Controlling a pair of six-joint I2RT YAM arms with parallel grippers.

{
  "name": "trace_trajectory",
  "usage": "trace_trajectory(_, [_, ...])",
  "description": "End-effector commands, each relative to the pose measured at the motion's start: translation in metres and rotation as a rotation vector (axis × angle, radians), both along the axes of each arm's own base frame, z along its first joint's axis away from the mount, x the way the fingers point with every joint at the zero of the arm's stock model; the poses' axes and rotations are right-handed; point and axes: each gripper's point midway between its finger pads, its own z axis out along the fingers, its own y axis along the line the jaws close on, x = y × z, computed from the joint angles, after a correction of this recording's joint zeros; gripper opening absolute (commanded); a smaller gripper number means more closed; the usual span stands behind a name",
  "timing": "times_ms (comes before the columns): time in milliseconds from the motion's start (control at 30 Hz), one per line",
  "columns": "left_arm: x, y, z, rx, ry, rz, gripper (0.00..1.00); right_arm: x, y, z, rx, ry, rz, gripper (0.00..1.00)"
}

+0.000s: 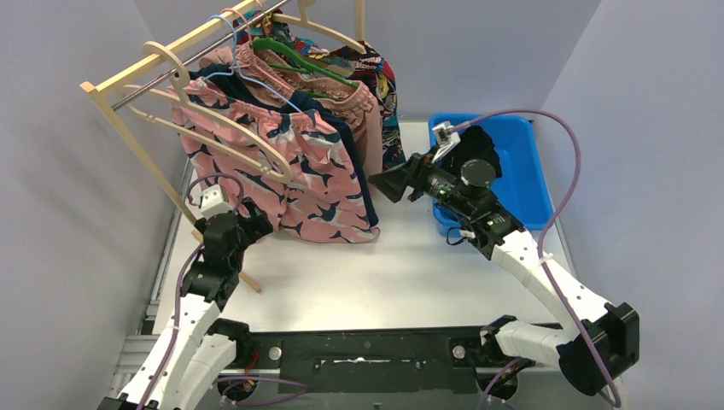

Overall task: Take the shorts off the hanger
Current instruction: Pick up the hanger from the clothes rod.

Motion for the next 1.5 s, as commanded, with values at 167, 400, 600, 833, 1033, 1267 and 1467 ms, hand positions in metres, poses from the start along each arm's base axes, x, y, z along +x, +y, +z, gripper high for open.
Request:
trace_trajectory(167, [0.008, -0.032, 0.029, 0.044, -0.090, -0.236, 0.88, 0.010, 0.038, 0.026, -0.167, -0.178, -0.010, 0.77])
trace_trajectory(400, [0.007, -0.031, 0.029, 0.050, -0.091, -0.237, 0.88, 0.024, 0.077, 0.046, -0.200, -0.175, 0.057, 0.68])
trace_trajectory(600, [0.007, -0.032, 0.028, 0.047, -0.093, -0.241, 0.88, 0.014, 0.101, 0.049, -0.175, -0.182, 0.151, 0.57])
trace_trajectory(833, [0.007, -0.034, 0.027, 0.049, -0.094, -0.253, 0.88, -0.020, 0.126, 0.047, -0.277, -0.231, 0.302, 0.51])
trace_trajectory(1033, [0.007, -0.035, 0.027, 0.046, -0.098, -0.259, 0.88, -0.041, 0.128, 0.055, -0.233, -0.304, 0.350, 0.51])
trace_trajectory(1267, [0.008, -0.036, 0.026, 0.042, -0.096, -0.263, 0.88, 0.025, 0.097, 0.048, -0.347, -0.285, -0.057, 0.62])
trace_trajectory(1467, [0.009, -0.039, 0.023, 0.039, -0.084, -0.278, 0.88, 0.018, 0.131, 0.097, -0.316, -0.449, 0.132, 0.60])
